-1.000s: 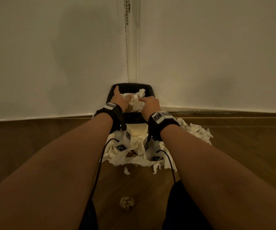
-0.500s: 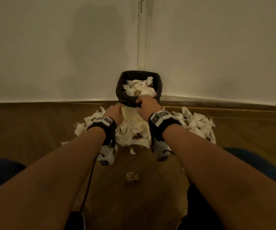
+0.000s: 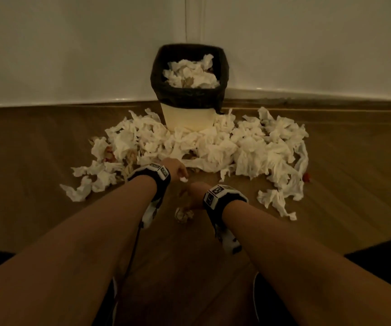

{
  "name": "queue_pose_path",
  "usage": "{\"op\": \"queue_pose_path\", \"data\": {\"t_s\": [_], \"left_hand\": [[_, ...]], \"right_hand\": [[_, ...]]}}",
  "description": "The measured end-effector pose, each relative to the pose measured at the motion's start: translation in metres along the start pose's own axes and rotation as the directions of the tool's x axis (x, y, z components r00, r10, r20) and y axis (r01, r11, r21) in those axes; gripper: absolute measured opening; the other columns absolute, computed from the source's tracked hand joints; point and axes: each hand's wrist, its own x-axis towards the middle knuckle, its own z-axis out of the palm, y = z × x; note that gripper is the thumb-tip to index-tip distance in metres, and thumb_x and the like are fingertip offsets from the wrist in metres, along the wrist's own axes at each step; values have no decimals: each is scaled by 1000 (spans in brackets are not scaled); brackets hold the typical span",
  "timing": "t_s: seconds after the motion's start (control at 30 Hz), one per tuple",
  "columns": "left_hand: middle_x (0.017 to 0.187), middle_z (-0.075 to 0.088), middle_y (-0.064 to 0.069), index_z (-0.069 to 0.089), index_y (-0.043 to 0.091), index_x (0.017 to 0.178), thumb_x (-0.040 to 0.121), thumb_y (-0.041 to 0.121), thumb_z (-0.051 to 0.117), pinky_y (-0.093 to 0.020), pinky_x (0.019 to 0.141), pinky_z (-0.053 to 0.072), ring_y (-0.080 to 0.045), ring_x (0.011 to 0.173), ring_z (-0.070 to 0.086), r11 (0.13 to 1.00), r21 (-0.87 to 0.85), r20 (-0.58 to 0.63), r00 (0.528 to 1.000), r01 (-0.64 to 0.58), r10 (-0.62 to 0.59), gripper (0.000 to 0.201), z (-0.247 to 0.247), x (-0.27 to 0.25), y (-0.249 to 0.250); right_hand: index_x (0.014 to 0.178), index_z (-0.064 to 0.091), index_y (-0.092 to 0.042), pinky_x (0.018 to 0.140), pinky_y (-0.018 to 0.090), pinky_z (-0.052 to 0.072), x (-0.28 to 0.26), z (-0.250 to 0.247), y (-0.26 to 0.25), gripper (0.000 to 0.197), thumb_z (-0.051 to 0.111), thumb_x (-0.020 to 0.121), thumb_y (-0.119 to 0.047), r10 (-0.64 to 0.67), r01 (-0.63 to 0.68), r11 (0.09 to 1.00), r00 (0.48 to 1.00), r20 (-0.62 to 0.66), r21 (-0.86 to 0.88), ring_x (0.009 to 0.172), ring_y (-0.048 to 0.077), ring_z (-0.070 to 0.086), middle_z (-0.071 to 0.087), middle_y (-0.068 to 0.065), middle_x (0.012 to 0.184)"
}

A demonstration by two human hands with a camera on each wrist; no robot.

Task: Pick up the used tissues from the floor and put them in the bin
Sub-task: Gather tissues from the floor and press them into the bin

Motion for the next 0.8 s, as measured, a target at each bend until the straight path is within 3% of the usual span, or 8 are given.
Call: {"op": "queue_pose_path", "data": {"t_s": [0.17, 0.37, 0.53, 0.63, 0.7, 0.8], "left_hand": [[133, 50, -8, 61, 21, 118, 95, 10, 46, -35, 94, 42, -28, 115, 52, 994, 101, -22, 999, -35, 37, 30, 28, 21, -3], [135, 43, -8, 59, 20, 120, 90, 13, 58, -34, 96, 41, -28, 118, 49, 992, 124, -76, 997, -1, 11, 32, 44, 29, -7], [124, 52, -13, 63, 12, 109, 91, 13, 56, -32, 91, 43, -28, 110, 53, 994, 105, -81, 996, 32, -24, 20, 42, 29, 2], [121, 59, -12, 65, 10, 111, 93, 15, 54, -33, 94, 45, -27, 110, 56, 994, 92, -27, 998, 60, -58, 22, 39, 28, 6], [121, 61, -11, 66, 10, 111, 93, 15, 54, -31, 94, 45, -26, 111, 57, 995, 77, -28, 998, 64, -62, 22, 38, 25, 6], [118, 63, -8, 67, 10, 107, 92, 16, 57, -28, 92, 43, -24, 109, 58, 999, 23, -73, 996, 46, -44, 20, 32, 18, 5]], "right_hand": [[136, 44, -27, 96, 50, 44, 14, 32, 2, 64, 65, 79, -47, -93, 90, 985, 996, -12, -146, 128, 33, 35, 28, 4, 145], [133, 49, -27, 93, 43, 45, 19, 48, 9, 59, 72, 79, -32, -252, 221, 930, 965, -73, -292, 137, 30, 17, 21, 1, 148], [136, 49, -19, 105, 40, 34, 18, 41, 17, 41, 52, 94, -22, -209, 197, 957, 977, -37, -213, 136, 32, 22, 20, 7, 151], [139, 43, -15, 96, 36, 41, 15, 40, 21, 45, 50, 94, -14, -147, 130, 980, 983, -108, -147, 127, 31, 38, 34, 13, 145], [135, 47, -11, 96, 34, 41, 14, 39, 24, 43, 52, 92, -11, -93, 80, 994, 978, -188, -79, 123, 30, 45, 44, 15, 137], [131, 51, -10, 95, 30, 39, 7, 26, 31, 41, 54, 91, -9, 0, 25, 995, 969, -248, 98, 119, 31, 47, 44, 17, 133]]}}
